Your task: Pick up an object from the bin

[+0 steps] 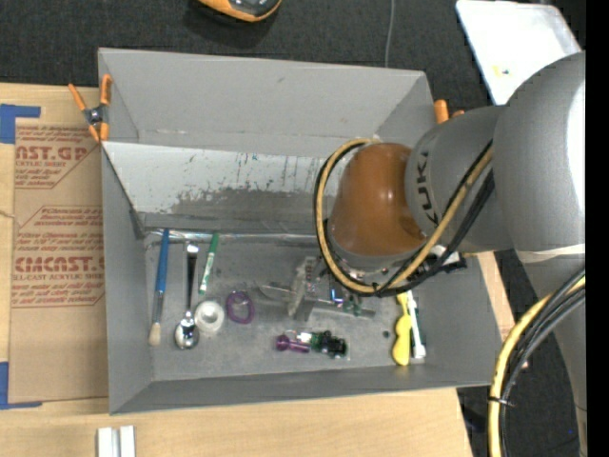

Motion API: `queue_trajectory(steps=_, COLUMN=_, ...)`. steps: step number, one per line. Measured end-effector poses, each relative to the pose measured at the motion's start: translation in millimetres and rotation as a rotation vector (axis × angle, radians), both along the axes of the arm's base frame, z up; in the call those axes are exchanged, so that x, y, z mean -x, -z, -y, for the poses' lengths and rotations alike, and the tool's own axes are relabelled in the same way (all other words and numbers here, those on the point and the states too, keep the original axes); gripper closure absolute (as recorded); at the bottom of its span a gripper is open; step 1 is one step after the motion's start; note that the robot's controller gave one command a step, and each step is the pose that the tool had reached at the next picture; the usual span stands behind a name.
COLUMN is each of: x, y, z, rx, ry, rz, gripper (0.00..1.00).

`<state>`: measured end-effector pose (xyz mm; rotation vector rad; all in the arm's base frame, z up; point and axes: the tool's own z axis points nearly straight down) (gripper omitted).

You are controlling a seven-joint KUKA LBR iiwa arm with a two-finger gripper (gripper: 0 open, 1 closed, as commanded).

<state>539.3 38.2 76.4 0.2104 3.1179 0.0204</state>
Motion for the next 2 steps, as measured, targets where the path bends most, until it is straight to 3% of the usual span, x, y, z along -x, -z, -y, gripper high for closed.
queue_trajectory(steps=1, x=-1.0, y=2.1, z=16.2, rx=-0.003, ry=0.199, rz=-0.003, gripper=1.0)
queue_trajectory(steps=2, x=-8.0, y=0.0, z=-18.9, rx=-0.005, ry=0.293, rz=-0.004, gripper=1.0)
